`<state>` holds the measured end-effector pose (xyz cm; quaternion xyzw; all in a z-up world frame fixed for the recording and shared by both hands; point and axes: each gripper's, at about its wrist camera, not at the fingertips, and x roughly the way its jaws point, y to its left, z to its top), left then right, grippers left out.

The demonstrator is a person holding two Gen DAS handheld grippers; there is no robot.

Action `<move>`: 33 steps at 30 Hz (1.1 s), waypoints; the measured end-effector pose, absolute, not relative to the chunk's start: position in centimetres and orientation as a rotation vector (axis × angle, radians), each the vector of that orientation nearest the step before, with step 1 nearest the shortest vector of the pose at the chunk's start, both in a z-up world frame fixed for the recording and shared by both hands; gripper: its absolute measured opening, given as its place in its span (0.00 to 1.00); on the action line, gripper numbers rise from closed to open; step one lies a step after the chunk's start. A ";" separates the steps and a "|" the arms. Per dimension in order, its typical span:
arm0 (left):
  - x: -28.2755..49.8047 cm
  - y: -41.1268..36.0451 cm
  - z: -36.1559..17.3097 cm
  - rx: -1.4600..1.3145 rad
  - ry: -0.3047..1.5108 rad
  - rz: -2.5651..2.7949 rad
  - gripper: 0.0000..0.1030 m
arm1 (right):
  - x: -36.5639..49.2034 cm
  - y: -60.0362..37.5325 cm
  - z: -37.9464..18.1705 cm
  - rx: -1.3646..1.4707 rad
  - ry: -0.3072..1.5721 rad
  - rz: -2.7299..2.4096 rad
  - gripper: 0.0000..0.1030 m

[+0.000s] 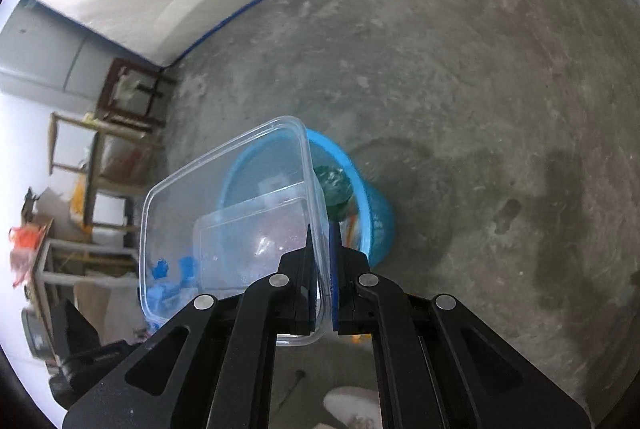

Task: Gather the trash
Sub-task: 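Open both grippers to drop the wrapper and tray into the wastebasket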

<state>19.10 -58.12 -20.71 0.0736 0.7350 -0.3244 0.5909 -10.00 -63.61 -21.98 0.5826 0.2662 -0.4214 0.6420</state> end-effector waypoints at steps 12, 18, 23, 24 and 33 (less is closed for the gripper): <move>19.8 -58.7 -27.6 0.023 1.886 -0.579 0.70 | -6.1 -65.9 -25.1 1.338 0.712 -0.991 0.31; 19.4 -58.8 -25.7 0.021 1.910 -0.595 0.80 | -6.6 -64.9 -23.8 1.270 0.717 -0.978 0.54; 18.7 -59.4 -22.7 0.035 1.869 -0.675 0.85 | -8.1 -64.5 -23.1 1.263 0.684 -0.975 0.55; 18.6 -59.4 -21.9 0.039 1.860 -0.690 0.86 | -8.7 -64.4 -22.9 1.267 0.673 -0.978 0.55; 16.9 -57.0 -13.9 -0.046 1.787 -0.832 0.88 | -13.3 -62.5 -19.1 1.236 0.559 -0.981 0.55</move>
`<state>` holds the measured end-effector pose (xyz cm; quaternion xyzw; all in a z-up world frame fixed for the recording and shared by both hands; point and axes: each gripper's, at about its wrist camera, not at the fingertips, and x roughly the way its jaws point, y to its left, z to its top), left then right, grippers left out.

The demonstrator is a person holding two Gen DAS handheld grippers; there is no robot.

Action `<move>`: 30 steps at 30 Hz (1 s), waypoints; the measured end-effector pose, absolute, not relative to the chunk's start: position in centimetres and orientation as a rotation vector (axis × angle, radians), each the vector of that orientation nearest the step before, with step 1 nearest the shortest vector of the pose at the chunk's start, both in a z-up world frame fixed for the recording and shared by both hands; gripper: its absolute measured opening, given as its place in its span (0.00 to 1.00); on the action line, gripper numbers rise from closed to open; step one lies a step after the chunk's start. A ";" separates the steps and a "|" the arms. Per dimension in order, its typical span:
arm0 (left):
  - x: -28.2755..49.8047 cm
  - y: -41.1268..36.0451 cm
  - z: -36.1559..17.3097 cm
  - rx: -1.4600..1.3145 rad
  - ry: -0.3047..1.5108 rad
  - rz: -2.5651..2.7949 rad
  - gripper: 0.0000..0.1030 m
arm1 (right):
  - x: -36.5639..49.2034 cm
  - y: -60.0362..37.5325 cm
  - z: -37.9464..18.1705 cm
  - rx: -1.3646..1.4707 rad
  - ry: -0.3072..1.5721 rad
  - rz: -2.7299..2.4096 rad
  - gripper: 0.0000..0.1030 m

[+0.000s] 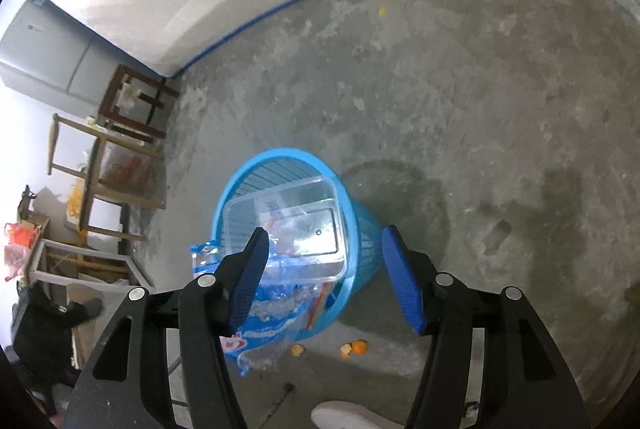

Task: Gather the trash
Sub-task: 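Open both grippers to drop the wrapper and tray into the wastebasket, then bring both tools back over the table toward the red snack bag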

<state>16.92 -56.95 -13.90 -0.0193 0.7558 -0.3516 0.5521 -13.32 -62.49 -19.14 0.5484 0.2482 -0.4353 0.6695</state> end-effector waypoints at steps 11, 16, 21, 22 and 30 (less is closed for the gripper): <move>11.7 -42.8 0.0 -0.062 1.371 -1.096 0.88 | -13.5 -53.7 -10.5 1.003 0.533 -0.774 0.68; 11.6 -32.1 1.6 -0.139 1.226 -0.981 0.88 | -11.4 -49.1 -6.9 0.870 0.545 -0.640 0.76; 11.2 -21.8 2.7 -0.229 1.087 -0.836 0.88 | -8.5 -44.6 -3.6 0.730 0.570 -0.482 0.79; 11.1 -19.8 2.8 -0.242 1.058 -0.799 0.88 | -8.0 -43.8 -3.1 0.713 0.570 -0.452 0.79; 11.4 -8.4 3.4 -0.298 0.894 -0.575 0.88 | -3.8 -38.9 -0.8 0.643 0.615 -0.269 0.79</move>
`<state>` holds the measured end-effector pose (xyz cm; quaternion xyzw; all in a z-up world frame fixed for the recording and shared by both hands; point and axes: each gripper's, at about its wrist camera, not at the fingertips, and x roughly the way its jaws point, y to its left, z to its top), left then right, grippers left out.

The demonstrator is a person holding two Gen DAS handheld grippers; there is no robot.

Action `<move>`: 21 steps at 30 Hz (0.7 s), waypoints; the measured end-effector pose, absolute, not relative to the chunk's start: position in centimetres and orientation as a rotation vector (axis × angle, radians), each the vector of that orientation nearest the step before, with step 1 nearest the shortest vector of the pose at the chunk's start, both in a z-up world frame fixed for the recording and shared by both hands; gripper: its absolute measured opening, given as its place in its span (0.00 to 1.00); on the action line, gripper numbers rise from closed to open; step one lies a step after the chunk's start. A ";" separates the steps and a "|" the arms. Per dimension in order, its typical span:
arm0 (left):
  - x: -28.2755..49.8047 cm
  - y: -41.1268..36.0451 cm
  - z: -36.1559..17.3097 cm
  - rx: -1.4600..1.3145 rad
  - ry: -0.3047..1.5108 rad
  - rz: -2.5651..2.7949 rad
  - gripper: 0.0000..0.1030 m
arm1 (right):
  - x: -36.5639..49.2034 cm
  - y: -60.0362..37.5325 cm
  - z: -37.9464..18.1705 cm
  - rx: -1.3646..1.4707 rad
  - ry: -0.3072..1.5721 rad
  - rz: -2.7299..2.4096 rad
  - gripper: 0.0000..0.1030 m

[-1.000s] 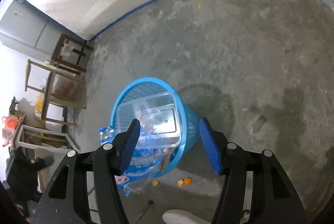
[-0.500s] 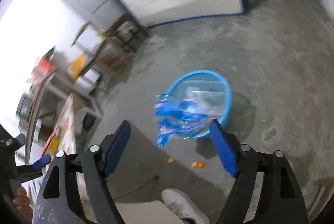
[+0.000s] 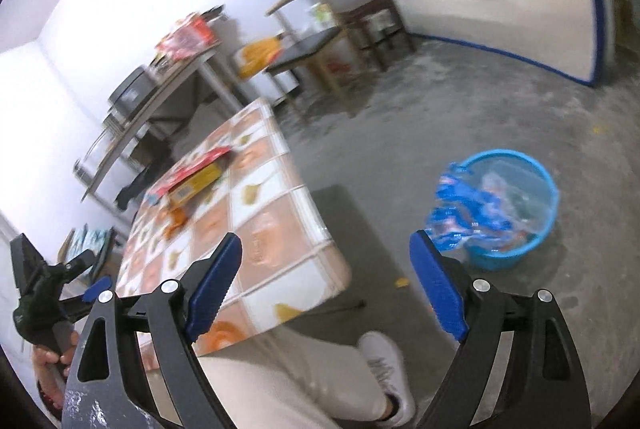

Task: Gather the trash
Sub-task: 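Bring both tools back over the table toward the red snack bag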

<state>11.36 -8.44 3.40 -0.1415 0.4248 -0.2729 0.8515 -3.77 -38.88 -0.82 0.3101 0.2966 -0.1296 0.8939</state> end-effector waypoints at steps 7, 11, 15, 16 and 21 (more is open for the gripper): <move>13.2 -4.0 2.8 -0.317 0.837 -0.482 0.88 | 1.3 -35.0 0.9 0.575 0.676 -0.134 0.79; 13.5 -1.8 1.9 -0.303 0.806 -0.442 0.89 | 5.1 -32.3 1.6 0.536 0.714 -0.038 0.79; 13.9 -0.2 0.8 -0.301 0.784 -0.426 0.89 | 8.3 -29.7 2.3 0.521 0.751 0.070 0.79; 14.1 0.2 0.5 -0.304 0.777 -0.424 0.89 | 8.9 -29.3 2.6 0.519 0.755 0.087 0.79; 14.9 1.8 -0.7 -0.326 0.780 -0.413 0.89 | 13.7 -29.0 3.1 0.660 0.785 0.207 0.79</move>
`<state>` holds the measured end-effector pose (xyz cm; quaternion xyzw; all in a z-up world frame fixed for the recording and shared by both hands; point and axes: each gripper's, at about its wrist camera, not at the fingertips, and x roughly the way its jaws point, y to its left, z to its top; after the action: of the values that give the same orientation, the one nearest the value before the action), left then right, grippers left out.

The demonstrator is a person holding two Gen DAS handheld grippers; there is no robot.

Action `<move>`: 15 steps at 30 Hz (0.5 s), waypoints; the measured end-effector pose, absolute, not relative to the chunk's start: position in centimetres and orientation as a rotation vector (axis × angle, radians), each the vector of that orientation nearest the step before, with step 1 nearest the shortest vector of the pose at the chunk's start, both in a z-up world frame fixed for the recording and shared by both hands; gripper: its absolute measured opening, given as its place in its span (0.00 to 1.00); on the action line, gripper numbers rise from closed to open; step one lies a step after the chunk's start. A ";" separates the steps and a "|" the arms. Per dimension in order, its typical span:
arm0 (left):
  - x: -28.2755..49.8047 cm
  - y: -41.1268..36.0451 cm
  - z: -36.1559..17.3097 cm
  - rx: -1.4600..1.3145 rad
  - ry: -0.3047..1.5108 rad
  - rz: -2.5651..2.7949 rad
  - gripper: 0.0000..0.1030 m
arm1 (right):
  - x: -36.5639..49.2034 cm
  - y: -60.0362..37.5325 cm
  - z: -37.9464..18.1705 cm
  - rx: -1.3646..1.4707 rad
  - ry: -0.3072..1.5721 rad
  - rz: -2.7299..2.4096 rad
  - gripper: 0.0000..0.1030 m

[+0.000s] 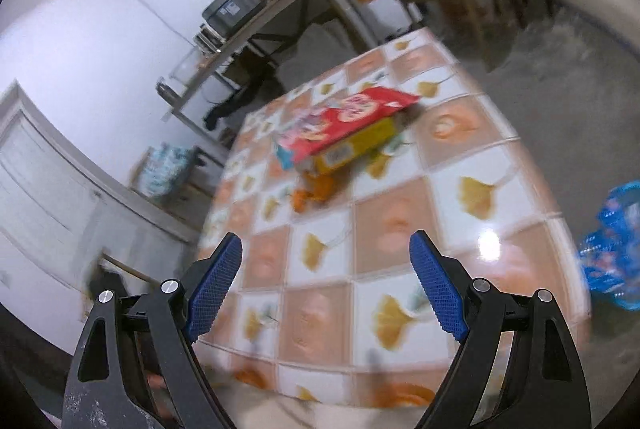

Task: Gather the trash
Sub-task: 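Bring both tools back over the table toward the red snack bag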

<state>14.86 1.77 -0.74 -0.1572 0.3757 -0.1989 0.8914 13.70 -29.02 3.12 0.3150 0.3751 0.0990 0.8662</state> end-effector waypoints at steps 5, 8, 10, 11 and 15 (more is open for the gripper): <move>16.8 3.1 -0.6 -0.360 0.764 -0.438 0.89 | 18.9 -30.2 2.2 0.817 0.813 0.240 0.79; 18.2 3.4 0.5 -0.361 0.742 -0.458 0.89 | 22.2 -31.9 0.4 0.940 0.843 0.197 0.77; 19.5 3.3 1.0 -0.369 0.746 -0.484 0.89 | 24.5 -33.1 -1.2 1.024 0.867 0.175 0.74; 20.3 3.2 1.1 -0.380 0.754 -0.500 0.89 | 25.1 -33.8 -1.6 1.050 0.871 0.159 0.73; 22.9 2.1 1.6 -0.388 0.771 -0.535 0.89 | 28.3 -36.0 -3.8 1.133 0.888 0.077 0.69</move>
<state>22.92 2.07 1.61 -0.1856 0.3693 -0.2564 0.8737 28.28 -35.97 -3.81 0.5186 0.4066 0.0353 0.7514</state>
